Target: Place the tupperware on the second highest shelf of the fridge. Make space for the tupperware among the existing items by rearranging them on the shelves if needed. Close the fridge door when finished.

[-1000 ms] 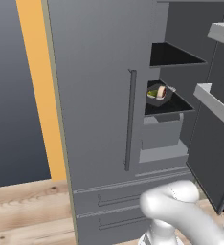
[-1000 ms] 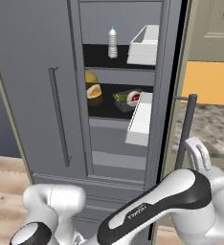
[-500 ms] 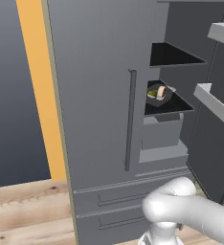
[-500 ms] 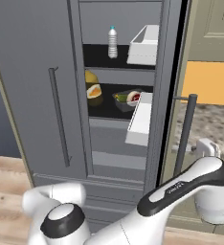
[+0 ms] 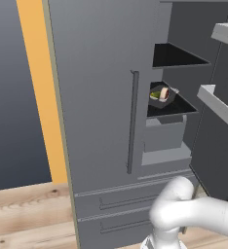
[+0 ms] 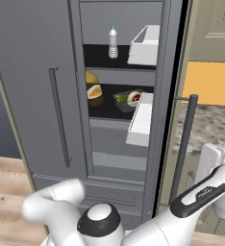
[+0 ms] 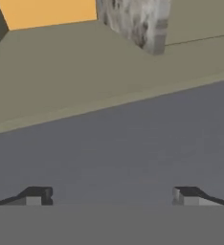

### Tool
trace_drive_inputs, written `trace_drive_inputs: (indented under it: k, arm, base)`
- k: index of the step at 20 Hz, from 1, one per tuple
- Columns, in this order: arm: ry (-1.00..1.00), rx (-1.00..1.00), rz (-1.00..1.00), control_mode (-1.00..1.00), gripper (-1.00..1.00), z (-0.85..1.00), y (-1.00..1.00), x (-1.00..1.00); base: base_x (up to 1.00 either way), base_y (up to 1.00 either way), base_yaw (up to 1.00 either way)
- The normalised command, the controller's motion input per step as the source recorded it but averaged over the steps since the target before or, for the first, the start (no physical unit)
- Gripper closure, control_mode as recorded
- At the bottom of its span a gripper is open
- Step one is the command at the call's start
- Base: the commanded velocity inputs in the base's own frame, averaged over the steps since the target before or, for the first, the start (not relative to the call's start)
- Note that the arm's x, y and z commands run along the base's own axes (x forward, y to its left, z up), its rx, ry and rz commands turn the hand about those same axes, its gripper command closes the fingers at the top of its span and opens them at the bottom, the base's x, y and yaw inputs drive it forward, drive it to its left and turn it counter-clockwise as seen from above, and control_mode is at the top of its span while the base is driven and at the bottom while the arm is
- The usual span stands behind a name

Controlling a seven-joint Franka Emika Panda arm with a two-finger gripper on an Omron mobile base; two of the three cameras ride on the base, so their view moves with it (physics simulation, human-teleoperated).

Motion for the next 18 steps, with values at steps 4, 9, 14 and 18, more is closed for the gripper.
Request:
trace_drive_inputs:
  k: [4,9,14,18]
  arm:
    - [0.03,0.22,0.18,-1.0,-1.0,-0.08,0.31,0.35]
    - [0.0,0.18,0.21,-1.0,-1.0,0.0,0.62,0.25]
    - [0.0,0.02,0.33,-1.0,-1.0,-0.01,1.0,0.0]
    - [0.0,0.0,0.34,-1.0,-1.0,0.0,1.0,0.0]
  base:
    - [0.0,0.0,0.0]
    - [0.0,0.0,0.0]
    - [0.0,0.0,0.0]
    - [0.0,0.0,0.0]
